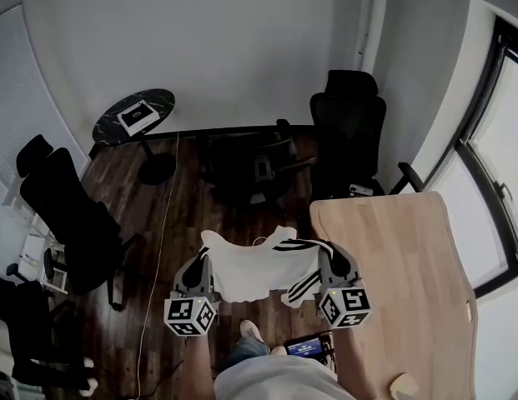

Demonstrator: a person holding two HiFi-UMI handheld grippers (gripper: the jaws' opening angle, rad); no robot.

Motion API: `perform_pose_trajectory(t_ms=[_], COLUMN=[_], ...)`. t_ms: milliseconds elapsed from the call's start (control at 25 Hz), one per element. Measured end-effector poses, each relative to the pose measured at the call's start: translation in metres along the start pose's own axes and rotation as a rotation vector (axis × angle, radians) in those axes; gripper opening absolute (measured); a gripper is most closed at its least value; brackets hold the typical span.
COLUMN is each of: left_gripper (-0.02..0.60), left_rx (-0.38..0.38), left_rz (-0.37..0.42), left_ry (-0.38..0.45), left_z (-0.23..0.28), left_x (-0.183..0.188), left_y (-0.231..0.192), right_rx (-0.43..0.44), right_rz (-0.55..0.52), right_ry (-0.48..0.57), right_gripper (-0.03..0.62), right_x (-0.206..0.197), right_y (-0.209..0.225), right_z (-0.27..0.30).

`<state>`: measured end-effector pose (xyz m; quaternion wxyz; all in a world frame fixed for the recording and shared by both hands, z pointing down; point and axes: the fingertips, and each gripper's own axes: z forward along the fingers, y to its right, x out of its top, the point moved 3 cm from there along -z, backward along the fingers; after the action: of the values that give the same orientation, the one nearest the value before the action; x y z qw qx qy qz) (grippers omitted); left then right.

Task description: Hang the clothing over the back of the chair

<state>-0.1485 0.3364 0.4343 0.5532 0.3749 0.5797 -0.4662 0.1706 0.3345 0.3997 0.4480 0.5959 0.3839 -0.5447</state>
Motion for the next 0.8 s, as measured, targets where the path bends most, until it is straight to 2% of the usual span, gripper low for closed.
perform_pose_trajectory(t_ms=[240, 480, 800], left_gripper=[0.038, 0.038, 0.038], left_rx=[-0.008, -0.011, -0.024], left_rz=[0.014, -0.037, -0.059], left_ry=[-0.008, 0.025, 0.022], left_z=[0.006, 0.029, 0.1], left_x=[0.008, 0.014, 0.008], left_y=[0.006, 0.001, -0.022], right_rx=[0.013, 0.032, 0.038], right_rz=[0.01, 0.01, 0.002], right_ry=[0.003, 0.021, -0.01], right_gripper=[0.031, 0.031, 0.031], right_x=[0.01, 0.017, 0.009], right_y=[0.006, 0.015, 0.036], right_z=[0.009, 0.029, 0.092])
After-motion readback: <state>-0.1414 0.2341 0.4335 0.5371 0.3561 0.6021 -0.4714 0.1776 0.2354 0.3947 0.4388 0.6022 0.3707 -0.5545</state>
